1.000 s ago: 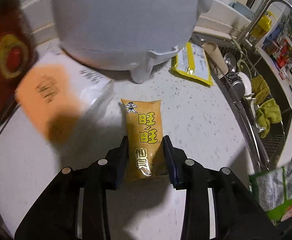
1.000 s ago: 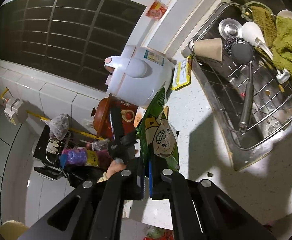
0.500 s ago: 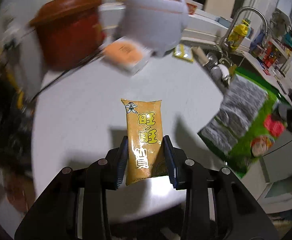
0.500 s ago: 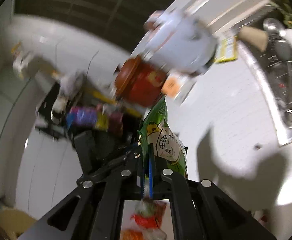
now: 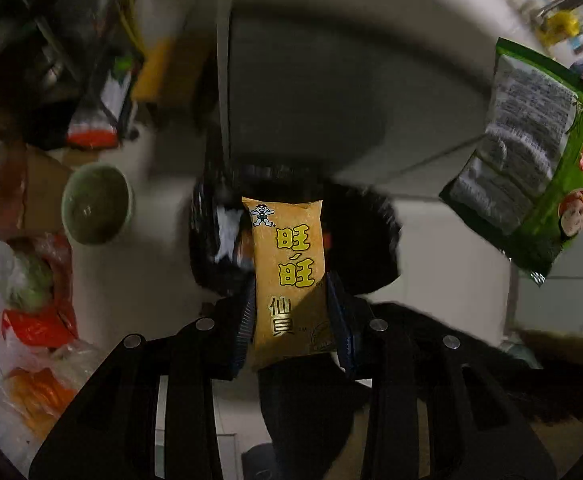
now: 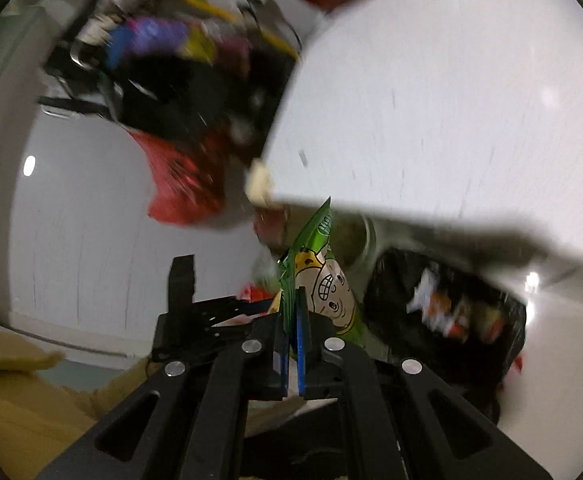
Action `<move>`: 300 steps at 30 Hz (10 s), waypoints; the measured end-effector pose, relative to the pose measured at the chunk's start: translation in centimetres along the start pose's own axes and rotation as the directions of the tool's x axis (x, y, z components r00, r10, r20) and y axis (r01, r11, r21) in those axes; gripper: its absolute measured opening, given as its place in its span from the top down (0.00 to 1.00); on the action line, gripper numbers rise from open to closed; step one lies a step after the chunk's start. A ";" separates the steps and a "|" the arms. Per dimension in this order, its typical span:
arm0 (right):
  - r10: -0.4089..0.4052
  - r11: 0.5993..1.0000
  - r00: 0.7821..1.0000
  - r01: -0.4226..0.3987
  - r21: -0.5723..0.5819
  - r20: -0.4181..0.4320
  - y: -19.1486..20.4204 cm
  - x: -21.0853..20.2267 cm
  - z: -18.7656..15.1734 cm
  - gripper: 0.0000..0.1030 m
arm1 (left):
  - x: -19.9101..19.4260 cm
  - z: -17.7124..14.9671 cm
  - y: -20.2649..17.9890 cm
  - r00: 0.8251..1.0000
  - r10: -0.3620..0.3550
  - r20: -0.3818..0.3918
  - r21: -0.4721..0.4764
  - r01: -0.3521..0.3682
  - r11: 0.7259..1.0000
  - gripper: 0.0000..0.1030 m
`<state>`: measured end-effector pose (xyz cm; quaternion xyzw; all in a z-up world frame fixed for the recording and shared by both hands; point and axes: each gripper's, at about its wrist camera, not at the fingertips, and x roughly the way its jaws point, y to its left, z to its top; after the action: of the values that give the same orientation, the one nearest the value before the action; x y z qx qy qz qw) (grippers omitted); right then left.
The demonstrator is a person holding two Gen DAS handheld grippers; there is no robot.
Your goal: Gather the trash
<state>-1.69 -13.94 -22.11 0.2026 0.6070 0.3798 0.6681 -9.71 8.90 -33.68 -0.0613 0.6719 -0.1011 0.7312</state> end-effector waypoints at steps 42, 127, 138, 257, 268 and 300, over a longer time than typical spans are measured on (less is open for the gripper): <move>-0.213 0.975 0.906 0.220 0.023 0.367 2.6 -5.2 0.5 0.21 | -9.1 6.1 -6.7 0.959 0.067 0.274 0.172 -0.118 0.978 0.17; -0.128 0.961 0.992 0.125 -0.246 0.004 -20.5 -18.4 30.7 0.95 | -2.9 37.6 -26.0 0.870 -0.125 0.476 -0.164 0.227 0.960 0.17; -0.064 0.991 0.993 0.074 -0.110 0.095 -20.8 -19.9 30.3 0.95 | -3.6 36.2 -24.0 0.887 -0.161 0.433 -0.027 0.191 0.981 0.83; -0.509 0.693 0.318 0.703 0.161 0.800 15.6 -16.2 -0.4 0.05 | -30.8 7.8 -12.8 0.573 0.223 0.789 -0.093 -0.248 0.964 0.12; -0.533 0.698 0.311 0.688 0.201 0.787 15.1 -17.0 -0.3 0.05 | -31.3 7.8 -13.2 0.552 0.236 0.799 -0.107 -0.256 0.961 0.12; -0.553 0.694 0.317 0.687 0.216 0.770 15.5 -16.7 0.1 0.05 | -31.3 8.7 -12.4 0.570 0.226 0.790 -0.110 -0.230 0.967 0.12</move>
<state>-5.24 -16.72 0.26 0.0476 0.2450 0.0073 0.9683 -4.31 3.61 0.24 -0.0111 0.2772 0.0300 0.9603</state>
